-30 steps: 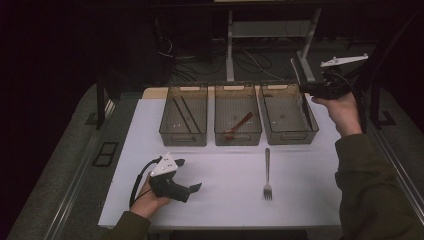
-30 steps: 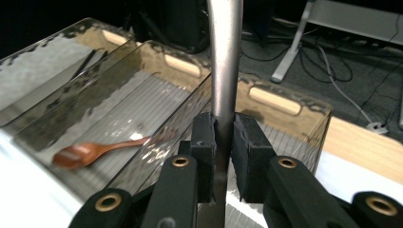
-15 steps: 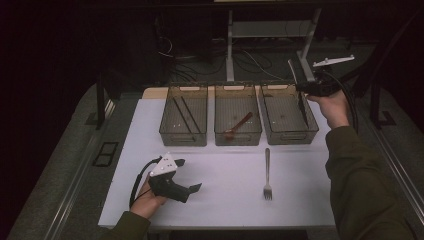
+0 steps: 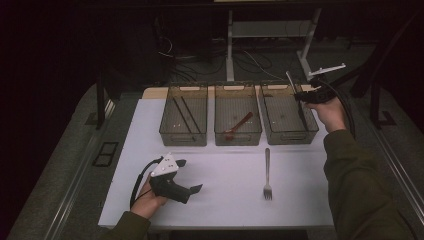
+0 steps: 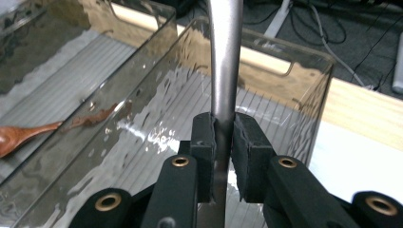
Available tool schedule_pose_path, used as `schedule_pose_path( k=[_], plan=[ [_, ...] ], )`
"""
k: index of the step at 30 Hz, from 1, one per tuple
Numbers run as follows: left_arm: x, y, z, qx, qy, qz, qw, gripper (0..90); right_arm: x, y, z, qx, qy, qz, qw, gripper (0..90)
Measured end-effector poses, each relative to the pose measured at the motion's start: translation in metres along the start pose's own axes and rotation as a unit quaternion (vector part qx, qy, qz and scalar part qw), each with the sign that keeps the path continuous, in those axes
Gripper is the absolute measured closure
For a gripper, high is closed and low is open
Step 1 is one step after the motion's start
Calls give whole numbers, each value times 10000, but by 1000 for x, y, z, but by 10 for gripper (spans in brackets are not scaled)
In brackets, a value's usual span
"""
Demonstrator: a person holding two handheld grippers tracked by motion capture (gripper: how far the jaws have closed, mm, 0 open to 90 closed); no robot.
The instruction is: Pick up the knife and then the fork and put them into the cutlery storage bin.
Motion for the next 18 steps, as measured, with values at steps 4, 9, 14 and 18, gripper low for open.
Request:
schedule_pose_path(
  k=[4,9,14,18],
  plan=[
    [0,-1,0,21,-5,4,10000,0,4,0,6,35,134,-57,9999,783],
    [-1,-1,0,35,-16,-4,10000,0,8,1,12,63,299,-121,9995,782],
    [-1,-3,1,62,-29,6,10000,0,12,2,19,81,433,-150,9989,782],
    [-1,-4,1,79,-21,13,10000,0,13,4,24,63,473,-169,9987,782]
  ],
)
Point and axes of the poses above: each handheld gripper's, and its own axes: z roughly forward along the jaws, x roughly out of its underside, y roughly to its left, the point moved 10 cm from there along z, roughly forward along the jaws, and after that the axes turned 7 degrees about z, right-handed, at the moved point
